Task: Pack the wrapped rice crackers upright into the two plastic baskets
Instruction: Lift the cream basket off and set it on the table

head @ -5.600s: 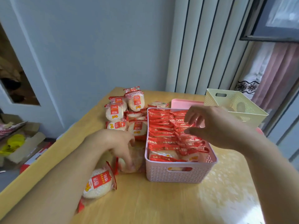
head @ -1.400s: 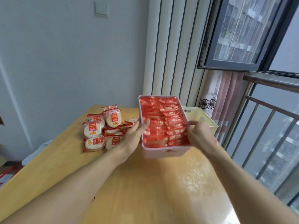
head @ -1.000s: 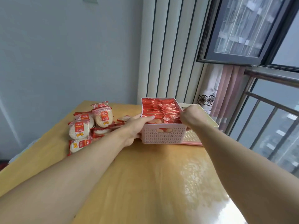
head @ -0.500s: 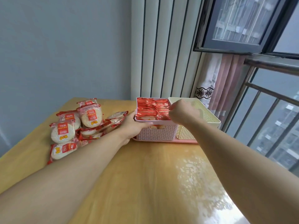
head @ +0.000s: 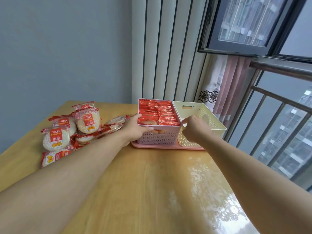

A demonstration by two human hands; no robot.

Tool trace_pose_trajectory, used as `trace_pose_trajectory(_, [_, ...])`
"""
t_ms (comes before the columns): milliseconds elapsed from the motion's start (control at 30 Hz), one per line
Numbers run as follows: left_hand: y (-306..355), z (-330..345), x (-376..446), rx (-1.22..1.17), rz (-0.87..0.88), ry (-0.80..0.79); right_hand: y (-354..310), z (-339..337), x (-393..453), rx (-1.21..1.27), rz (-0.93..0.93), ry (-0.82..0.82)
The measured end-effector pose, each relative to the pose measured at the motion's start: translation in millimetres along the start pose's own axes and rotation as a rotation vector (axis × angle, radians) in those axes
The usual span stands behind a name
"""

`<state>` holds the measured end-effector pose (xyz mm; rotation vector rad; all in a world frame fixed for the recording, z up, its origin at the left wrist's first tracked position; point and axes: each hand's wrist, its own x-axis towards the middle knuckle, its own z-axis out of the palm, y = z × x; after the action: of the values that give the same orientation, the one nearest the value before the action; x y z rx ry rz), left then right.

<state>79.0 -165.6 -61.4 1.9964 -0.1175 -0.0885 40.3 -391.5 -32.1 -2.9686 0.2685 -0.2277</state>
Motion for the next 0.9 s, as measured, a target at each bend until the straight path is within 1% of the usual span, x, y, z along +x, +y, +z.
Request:
trace_pose_trajectory(100, [6.3, 2.2, -2.1, 0.116, 0.014, 0.075, -1.4, 4.4, 0.0, -0.009, -0.013, 0.053])
trace_pose_trajectory(167, [10.6, 5.2, -4.8, 0.197, 0.071, 0.144, 0.7, 6.4, -0.3, 0.006, -0.016, 0.068])
trace_pose_trajectory(233, [15.6, 7.3, -11.5, 0.283, 0.129, 0.179, 2.0, 5.7, -2.1, 0.04, 0.001, 0.075])
trace_pose_trajectory(300, [17.2, 7.5, -15.3, 0.345, 0.164, 0.147, 2.8, -0.2, -3.1, 0.119, 0.041, 0.118])
trace_pose_trajectory(400, [14.1, 4.6, -22.4, 0.39, 0.175, 0.043, 2.7, -18.7, -9.2, 0.229, 0.108, 0.223])
trace_pose_trajectory(467, [16.4, -1.2, -30.8, 0.367, 0.201, 0.059, 2.9, -32.0, -18.3, 0.272, 0.09, 0.297])
trace_pose_trajectory(500, [21.2, -5.7, -37.2, 0.342, 0.204, 0.09, 2.2, -38.8, -25.4, 0.267, 0.061, 0.332])
trace_pose_trajectory(600, [34.6, -19.9, -47.8, 0.259, 0.145, 0.181, 0.7, -54.6, -46.7, 0.224, -0.077, 0.438])
trace_pose_trajectory(667, [47.5, -33.7, -57.7, 0.185, 0.114, 0.238, -3.1, -72.7, -63.0, 0.251, -0.205, 0.511])
trace_pose_trajectory(733, [67.1, -51.1, -68.6, 0.051, 0.125, 0.306, -10.2, -93.8, -79.5, 0.276, -0.343, 0.552])
trace_pose_trajectory(767, [78.4, -61.9, -72.5, -0.011, 0.133, 0.356, -13.3, -102.9, -86.8, 0.287, -0.397, 0.54])
trace_pose_trajectory(833, [101.4, -85.5, -83.2, -0.122, 0.114, 0.472, -18.3, -117.3, -100.7, 0.302, -0.467, 0.455])
trace_pose_trajectory(867, [107.4, -99.2, -88.5, -0.157, 0.095, 0.51, -20.6, -122.3, -108.6, 0.295, -0.499, 0.404])
trace_pose_trajectory(900, [109.6, -113.7, -94.9, -0.163, 0.079, 0.516, -22.9, -125.7, -116.4, 0.278, -0.532, 0.355])
